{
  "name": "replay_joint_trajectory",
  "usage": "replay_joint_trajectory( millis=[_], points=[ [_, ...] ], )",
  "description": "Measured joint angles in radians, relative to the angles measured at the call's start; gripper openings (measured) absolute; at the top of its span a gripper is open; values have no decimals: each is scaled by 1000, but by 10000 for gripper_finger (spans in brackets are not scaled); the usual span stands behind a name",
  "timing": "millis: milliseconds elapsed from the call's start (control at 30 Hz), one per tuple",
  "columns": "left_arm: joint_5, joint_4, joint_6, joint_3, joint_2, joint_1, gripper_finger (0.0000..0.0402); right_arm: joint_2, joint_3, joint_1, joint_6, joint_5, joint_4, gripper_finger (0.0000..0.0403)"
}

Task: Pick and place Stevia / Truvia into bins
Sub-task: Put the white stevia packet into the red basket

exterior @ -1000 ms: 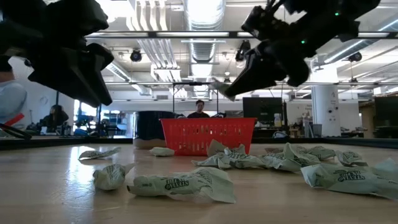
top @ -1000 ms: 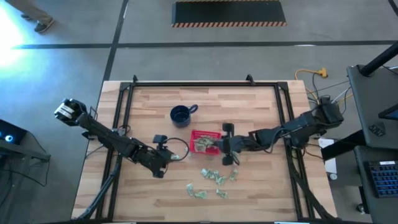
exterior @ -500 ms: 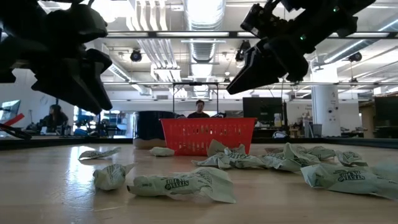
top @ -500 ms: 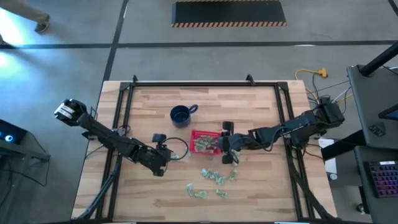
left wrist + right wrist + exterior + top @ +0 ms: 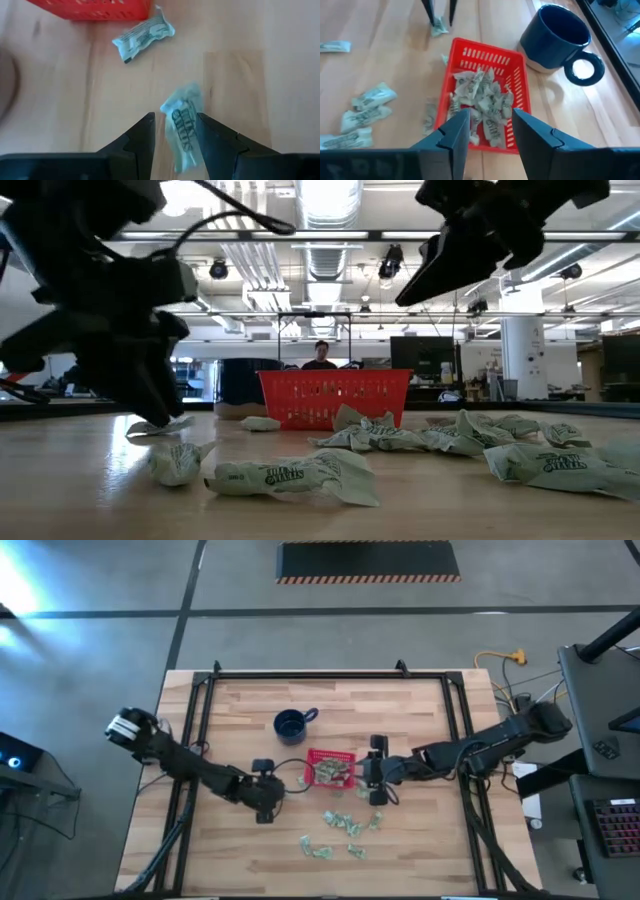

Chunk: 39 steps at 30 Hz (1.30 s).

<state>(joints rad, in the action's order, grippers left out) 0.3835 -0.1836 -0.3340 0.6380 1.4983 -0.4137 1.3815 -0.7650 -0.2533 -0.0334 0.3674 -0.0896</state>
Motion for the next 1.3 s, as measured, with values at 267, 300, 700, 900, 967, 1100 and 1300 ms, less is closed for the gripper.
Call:
replay_joint_trajectory(
  millis=[267,300,700,900,967,1100,1300],
  points=[
    [-134,88,6,1,49,65,126,-30,0,-30,-19,0,-34,125],
    [-145,94,3,1,54,69,126,-29,0,-31,-19,0,-32,123],
    [-215,102,70,4,61,85,33,-21,0,-31,-16,0,-37,105],
    [-215,76,104,2,14,85,5,-21,0,-31,-19,0,-74,96],
    [-210,86,113,2,-11,85,6,-21,0,-31,-28,0,-93,92],
    [-131,104,151,3,-63,85,4,-21,0,-31,-92,14,-166,85],
    [-13,225,285,3,-91,96,4,-21,2,-31,-232,52,-317,76]
  ],
)
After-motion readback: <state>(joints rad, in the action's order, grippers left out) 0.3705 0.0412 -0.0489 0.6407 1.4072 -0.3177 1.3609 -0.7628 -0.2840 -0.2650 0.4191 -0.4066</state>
